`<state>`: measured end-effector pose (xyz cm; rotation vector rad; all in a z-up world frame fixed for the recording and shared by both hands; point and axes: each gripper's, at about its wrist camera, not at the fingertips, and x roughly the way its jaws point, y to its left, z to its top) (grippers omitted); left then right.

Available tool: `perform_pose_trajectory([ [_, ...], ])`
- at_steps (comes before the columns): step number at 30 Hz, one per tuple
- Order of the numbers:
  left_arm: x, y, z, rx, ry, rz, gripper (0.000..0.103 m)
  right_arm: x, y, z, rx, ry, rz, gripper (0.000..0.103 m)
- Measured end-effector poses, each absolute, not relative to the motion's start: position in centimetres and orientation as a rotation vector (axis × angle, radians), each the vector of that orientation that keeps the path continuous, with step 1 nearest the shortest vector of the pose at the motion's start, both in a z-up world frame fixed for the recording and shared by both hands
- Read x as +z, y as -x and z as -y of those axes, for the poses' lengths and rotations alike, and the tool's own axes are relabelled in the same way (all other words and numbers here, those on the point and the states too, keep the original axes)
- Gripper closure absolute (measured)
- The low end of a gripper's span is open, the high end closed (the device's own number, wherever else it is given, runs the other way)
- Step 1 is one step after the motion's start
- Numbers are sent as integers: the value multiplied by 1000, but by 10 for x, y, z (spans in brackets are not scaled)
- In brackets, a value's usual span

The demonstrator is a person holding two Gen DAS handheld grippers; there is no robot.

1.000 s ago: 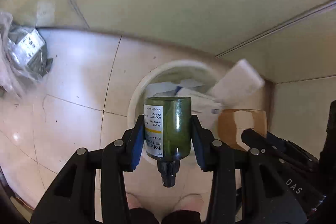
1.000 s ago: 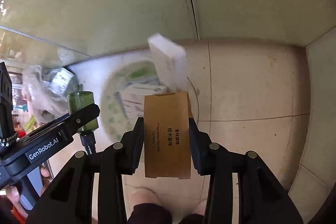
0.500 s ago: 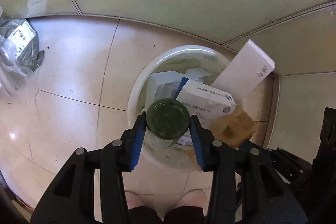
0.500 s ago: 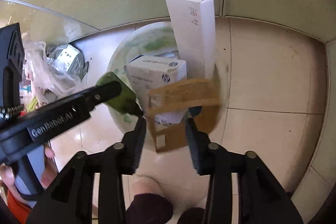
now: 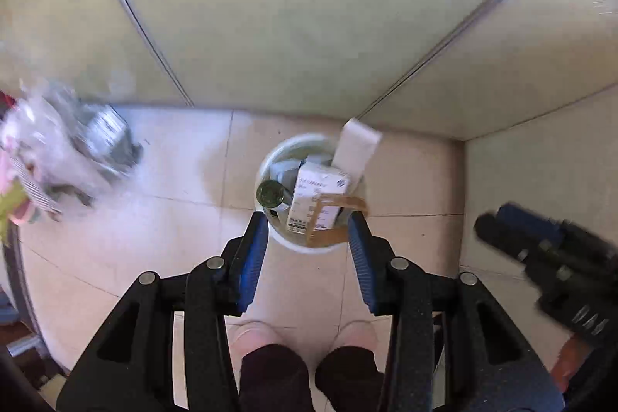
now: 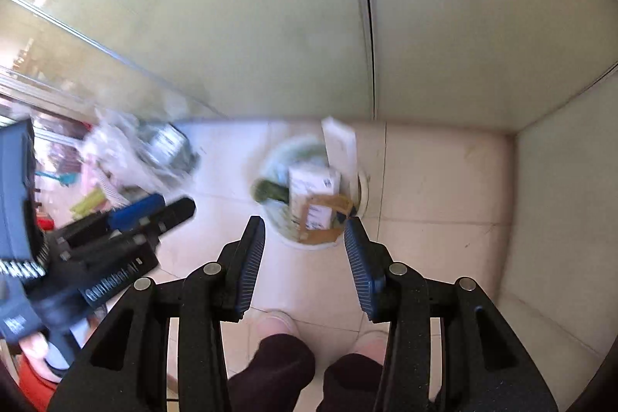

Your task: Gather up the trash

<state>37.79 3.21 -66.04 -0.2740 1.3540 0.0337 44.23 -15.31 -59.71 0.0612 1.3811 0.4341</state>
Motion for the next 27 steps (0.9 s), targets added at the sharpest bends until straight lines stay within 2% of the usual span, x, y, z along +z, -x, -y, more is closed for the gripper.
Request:
perform_pose_trajectory([
  [11,-317,-310,-8,82,251,-983,62,-283,-390,182,501,-85,-1002,64],
  [15,-214,-274,-4,74,241,-818,62,-183,-348,193,496,-40,-810,64],
  [20,-108,-217,-1,56,192,-633,60,-99,-289,209,489,-69,-616,63],
  [25,-52,-150,-3,26,134,-509,52,-54,-230,194,457,-74,-487,57],
  [26,-46,-137,-3,20,113,-494,49,-49,-219,191,448,-70,-471,55],
  [27,-38,-127,-3,14,101,-488,41,-46,-206,187,438,-64,-455,54],
])
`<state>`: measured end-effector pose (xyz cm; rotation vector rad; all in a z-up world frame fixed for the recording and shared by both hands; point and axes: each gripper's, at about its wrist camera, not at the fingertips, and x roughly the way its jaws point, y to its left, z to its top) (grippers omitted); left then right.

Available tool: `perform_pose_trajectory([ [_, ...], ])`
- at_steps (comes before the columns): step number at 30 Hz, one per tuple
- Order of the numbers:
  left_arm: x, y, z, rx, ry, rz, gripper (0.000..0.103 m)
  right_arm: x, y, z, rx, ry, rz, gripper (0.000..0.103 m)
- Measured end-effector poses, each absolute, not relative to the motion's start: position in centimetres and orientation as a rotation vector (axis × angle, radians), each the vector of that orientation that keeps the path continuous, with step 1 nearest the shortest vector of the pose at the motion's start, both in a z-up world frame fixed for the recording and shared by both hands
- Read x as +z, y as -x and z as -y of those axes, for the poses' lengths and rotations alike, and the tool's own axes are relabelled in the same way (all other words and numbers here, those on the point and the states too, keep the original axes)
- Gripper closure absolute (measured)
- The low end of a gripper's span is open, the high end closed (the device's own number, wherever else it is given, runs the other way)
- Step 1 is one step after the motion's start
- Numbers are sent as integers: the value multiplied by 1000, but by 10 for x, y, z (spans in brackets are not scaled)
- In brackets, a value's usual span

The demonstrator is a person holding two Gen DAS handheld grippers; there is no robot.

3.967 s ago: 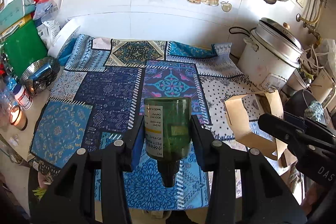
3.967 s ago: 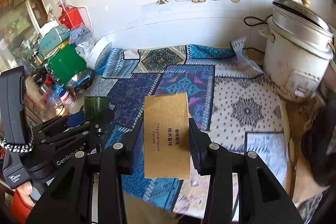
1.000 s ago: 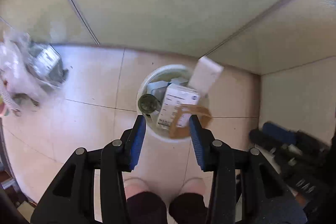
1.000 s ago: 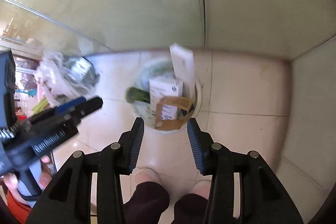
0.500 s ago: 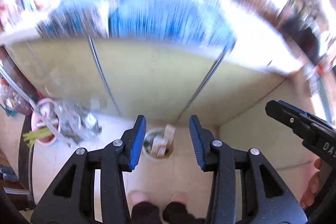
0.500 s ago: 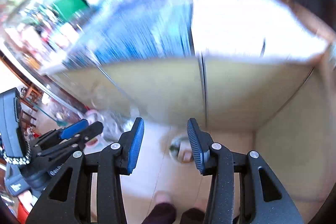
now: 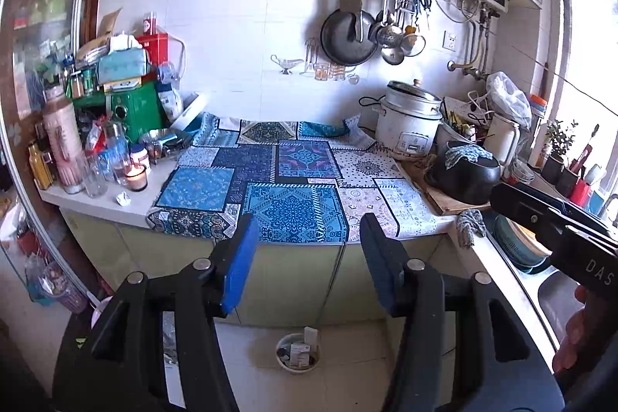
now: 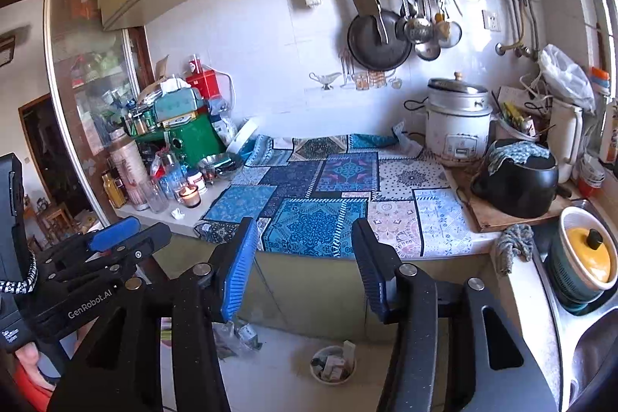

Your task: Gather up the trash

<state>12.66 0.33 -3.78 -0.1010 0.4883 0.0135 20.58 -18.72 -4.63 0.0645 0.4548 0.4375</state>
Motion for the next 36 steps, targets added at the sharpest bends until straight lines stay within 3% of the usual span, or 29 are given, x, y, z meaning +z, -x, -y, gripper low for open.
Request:
perform_pose_trajectory([
  [3,-27,-97,-5,13,72,-474,24,-38,-176,181,392,-55,-418,42],
  [6,-21,-71,-9,17,53,-459,11,-32,-155,183,344,-65,-385,20],
  [8,-18,-56,-13,27,44,-441,8,-30,-144,184,309,-78,-373,4],
  [10,-15,-46,-14,24,37,-438,5,-28,-135,185,278,-85,-365,0],
  [36,-6,-12,10,72,63,-444,4,-16,-103,193,309,-13,-401,0],
])
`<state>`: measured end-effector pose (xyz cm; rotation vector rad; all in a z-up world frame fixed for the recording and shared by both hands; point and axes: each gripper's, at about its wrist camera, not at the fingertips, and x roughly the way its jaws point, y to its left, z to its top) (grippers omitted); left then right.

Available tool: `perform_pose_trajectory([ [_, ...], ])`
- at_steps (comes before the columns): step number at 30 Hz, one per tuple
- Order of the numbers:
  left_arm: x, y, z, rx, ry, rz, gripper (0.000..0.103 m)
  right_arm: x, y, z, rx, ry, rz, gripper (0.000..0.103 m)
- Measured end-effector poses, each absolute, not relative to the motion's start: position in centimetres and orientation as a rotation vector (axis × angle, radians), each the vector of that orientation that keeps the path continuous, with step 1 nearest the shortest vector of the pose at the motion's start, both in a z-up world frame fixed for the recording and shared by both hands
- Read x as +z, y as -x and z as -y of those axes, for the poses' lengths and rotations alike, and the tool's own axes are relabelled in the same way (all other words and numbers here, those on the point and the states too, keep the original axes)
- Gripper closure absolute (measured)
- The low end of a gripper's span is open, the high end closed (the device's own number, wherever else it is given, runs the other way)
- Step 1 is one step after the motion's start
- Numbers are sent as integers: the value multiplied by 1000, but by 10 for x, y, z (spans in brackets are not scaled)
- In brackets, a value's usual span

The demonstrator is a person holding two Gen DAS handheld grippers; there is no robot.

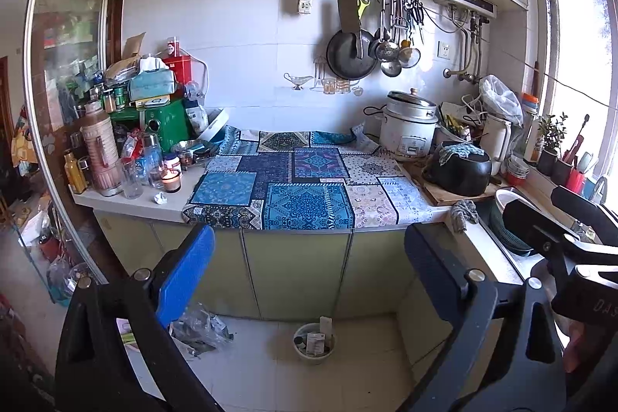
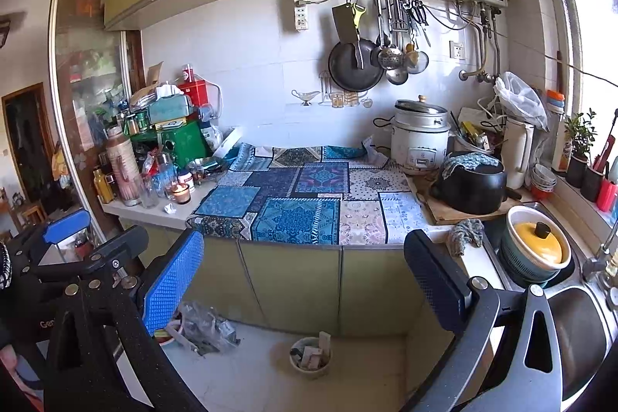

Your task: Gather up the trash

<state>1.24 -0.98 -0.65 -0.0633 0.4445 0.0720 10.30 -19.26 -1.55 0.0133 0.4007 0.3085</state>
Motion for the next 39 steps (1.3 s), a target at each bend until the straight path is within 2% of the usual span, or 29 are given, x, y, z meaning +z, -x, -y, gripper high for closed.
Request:
perform_pose_trajectory([
  [39,4,-3,4,53,74,-412,2,-6,-86,185,267,-40,-390,0],
])
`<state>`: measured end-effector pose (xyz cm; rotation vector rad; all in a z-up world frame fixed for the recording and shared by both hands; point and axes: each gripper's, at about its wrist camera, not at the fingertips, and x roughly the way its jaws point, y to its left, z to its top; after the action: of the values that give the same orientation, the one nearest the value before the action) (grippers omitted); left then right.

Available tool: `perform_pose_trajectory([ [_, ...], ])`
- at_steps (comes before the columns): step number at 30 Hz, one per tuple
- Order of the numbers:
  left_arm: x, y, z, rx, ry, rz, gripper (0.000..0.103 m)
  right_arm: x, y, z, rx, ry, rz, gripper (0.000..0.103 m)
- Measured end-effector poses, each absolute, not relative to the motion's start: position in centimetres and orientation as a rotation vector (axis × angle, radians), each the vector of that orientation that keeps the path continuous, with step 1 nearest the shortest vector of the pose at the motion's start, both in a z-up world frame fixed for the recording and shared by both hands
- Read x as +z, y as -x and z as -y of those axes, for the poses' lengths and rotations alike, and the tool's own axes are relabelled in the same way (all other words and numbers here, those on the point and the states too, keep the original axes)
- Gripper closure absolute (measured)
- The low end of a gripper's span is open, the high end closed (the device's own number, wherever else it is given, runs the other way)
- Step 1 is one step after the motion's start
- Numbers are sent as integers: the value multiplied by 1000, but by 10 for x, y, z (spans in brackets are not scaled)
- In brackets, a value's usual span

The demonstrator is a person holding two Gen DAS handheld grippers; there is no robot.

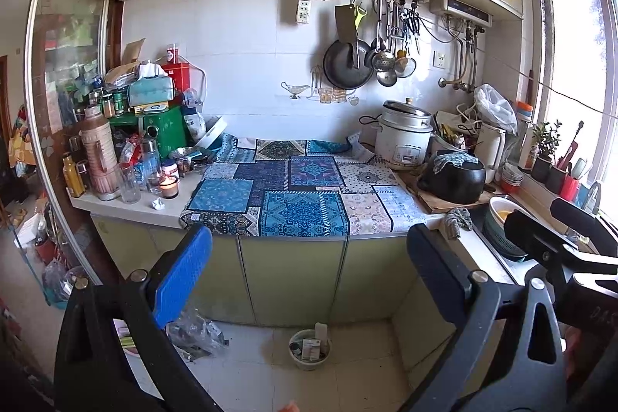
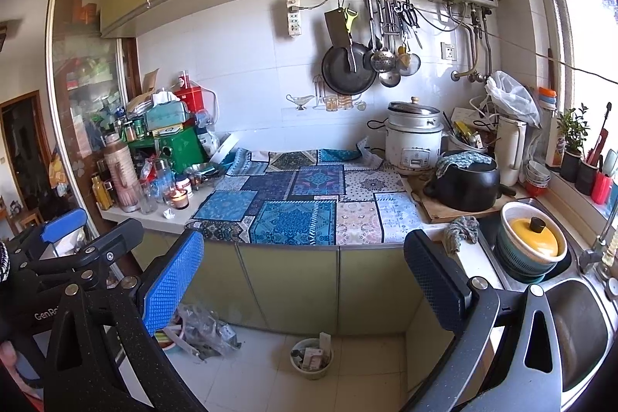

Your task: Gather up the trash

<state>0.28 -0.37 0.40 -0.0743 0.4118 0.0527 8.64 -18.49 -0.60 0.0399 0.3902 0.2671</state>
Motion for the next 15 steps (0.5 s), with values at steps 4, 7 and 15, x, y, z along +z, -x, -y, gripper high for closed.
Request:
perform_pose_trajectory([
  [4,4,-3,2,45,76,-411,2,-6,-88,185,262,-42,-387,0],
  [7,3,-5,1,38,77,-410,2,-6,-90,183,255,-45,-388,0],
  [15,0,-16,-7,20,73,-417,1,-8,-101,175,237,-56,-398,0],
])
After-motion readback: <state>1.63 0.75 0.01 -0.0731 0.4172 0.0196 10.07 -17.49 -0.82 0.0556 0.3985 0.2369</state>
